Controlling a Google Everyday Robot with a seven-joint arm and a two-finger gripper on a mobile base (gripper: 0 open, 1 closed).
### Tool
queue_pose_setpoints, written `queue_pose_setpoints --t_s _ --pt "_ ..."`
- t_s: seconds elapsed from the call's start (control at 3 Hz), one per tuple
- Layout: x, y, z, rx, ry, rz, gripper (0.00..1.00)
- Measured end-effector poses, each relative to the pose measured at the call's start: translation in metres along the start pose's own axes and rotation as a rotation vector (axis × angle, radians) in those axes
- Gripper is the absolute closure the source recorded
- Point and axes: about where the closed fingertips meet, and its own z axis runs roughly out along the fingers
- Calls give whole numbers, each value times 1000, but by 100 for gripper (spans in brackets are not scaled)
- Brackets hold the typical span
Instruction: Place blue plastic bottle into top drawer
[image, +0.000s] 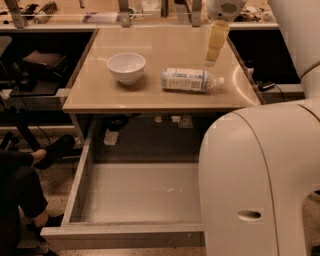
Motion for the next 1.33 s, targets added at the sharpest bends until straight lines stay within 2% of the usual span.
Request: queue_pose_setpoints --t_s 0.33,0.67,1.0,1.33 --pt "6 3 12 -17 -66 1 0" --pt "18 10 41 -63 -188 11 0" --pt "17 21 86 -153 -320 5 0" --pt "12 29 118 -216 -398 -1 0"
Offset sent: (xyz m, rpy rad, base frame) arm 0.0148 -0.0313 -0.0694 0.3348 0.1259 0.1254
